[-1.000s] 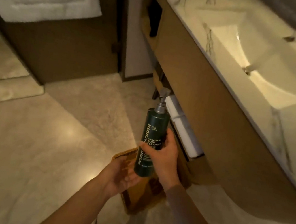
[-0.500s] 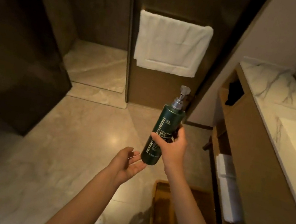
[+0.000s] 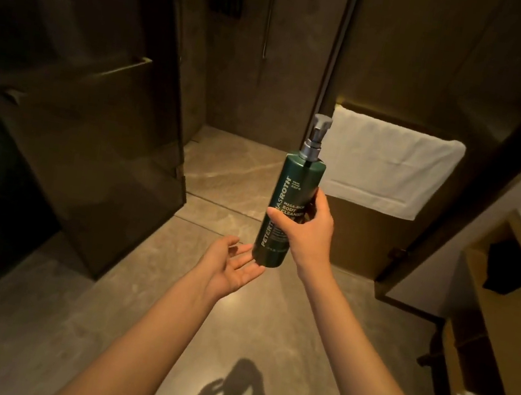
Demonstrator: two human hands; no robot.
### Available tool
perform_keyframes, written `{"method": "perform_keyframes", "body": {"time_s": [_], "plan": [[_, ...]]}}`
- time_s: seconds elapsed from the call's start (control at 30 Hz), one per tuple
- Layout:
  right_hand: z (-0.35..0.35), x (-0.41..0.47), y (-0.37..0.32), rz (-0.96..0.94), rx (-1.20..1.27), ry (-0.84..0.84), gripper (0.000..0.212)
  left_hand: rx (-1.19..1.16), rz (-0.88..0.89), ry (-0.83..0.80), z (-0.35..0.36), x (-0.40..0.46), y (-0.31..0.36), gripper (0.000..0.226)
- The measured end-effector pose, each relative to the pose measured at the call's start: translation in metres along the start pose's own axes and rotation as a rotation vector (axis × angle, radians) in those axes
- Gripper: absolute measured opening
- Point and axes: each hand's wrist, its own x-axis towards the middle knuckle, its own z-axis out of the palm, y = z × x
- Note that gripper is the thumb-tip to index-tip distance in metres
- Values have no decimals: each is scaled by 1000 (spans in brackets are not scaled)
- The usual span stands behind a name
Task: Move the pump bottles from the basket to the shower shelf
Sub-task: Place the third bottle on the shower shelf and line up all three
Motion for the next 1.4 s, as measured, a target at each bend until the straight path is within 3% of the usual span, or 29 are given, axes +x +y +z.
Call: {"method": "perform_keyframes", "body": {"time_s": [0.37, 0.57, 0.83, 1.27, 1.4], "plan": [[87, 189, 22, -8, 103, -149, 64, -101, 54, 45, 38, 120, 147, 28], [120, 321, 27, -28, 99, -170, 68, -116, 63, 57, 92, 193, 239, 38], [178, 460, 29, -23, 102, -190, 68, -153, 75, 52, 129, 280, 353, 35], [292, 683, 50, -28, 65, -59, 68, -84, 85, -11, 185, 437, 563, 43], [313, 753, 64, -30, 21, -30, 66, -55, 69, -3, 212, 491, 609, 26]]}}
